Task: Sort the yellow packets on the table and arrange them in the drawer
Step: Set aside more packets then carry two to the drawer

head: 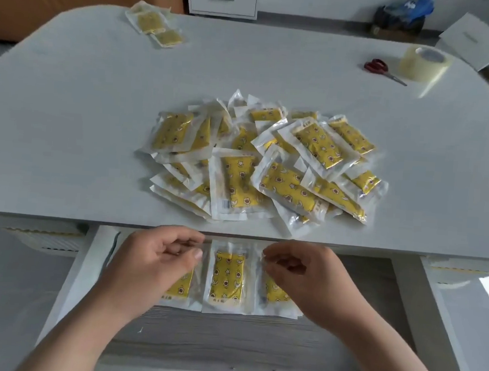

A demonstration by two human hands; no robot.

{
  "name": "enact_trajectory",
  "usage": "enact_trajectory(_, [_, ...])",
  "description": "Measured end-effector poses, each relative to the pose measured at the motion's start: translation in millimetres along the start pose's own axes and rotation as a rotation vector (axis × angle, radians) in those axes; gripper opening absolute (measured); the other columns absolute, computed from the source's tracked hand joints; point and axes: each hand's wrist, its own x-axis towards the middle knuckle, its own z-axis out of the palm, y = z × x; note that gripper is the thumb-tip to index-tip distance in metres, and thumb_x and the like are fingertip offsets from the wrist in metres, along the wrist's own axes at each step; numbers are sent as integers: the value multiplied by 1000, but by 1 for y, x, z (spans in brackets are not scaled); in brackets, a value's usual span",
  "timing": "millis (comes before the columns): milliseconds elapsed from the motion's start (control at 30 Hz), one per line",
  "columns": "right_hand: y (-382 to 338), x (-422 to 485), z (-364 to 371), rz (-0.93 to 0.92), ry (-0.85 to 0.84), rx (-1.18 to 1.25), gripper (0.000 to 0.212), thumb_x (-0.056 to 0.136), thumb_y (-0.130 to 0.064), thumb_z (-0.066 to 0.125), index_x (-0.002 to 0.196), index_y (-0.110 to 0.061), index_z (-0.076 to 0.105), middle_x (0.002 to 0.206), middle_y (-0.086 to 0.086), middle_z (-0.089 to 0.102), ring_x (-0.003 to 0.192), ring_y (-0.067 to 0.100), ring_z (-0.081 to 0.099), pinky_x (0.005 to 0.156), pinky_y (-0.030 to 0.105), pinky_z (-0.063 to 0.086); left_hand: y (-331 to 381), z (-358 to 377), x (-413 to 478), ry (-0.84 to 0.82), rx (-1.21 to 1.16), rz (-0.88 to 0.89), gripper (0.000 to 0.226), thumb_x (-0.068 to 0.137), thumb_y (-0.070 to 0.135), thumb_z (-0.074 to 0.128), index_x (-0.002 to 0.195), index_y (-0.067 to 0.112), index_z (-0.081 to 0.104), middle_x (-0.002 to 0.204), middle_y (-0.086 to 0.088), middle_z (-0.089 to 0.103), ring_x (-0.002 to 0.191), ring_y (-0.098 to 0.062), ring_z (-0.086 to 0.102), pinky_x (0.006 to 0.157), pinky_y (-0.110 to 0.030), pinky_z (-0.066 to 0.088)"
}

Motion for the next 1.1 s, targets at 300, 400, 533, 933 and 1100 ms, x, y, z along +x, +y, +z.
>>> enact_trajectory(300, [-83,-16,-55,122,-177,-57,14,88,-30,70,96,-41,67,84,-18,73,80,-5,67,71,9,48,49,-30,-18,55,-159,-130,10,80,25,77,89,30,76,91,9,74,84,-5,68,67,-13,51])
enact_trajectory(400, [-134,-30,-83,133,-174,91,12,90,-25,68,100,-32,70,90,-18,74,85,-1,69,77,15,53,92,-50,-38,17,-183,-161,16,73,34,74,88,40,74,89,7,74,81,-5,67,72,-20,51])
enact_trajectory(533, [-209,-57,-120,294,-100,520,14,94,-10,61,101,-14,72,92,5,77,89,20,71,85,37,55,167,-98,-63,76,-202,-130,29,62,48,71,90,41,73,88,8,74,79,-4,66,72,-19,51])
enact_trajectory(933, [-422,-128,-238,253,-62,408,11,92,-10,63,93,-14,72,92,18,72,84,19,65,87,40,56,373,-232,-140,144,-176,-37,20,70,33,67,88,40,73,92,6,75,88,-11,67,73,-10,50])
enact_trajectory(1100, [-465,-147,-271,145,-16,326,10,90,-14,65,89,-20,73,85,8,72,78,23,63,81,40,55,425,-266,-160,176,-141,-8,28,61,51,65,87,42,73,93,0,73,93,-22,66,82,-30,49])
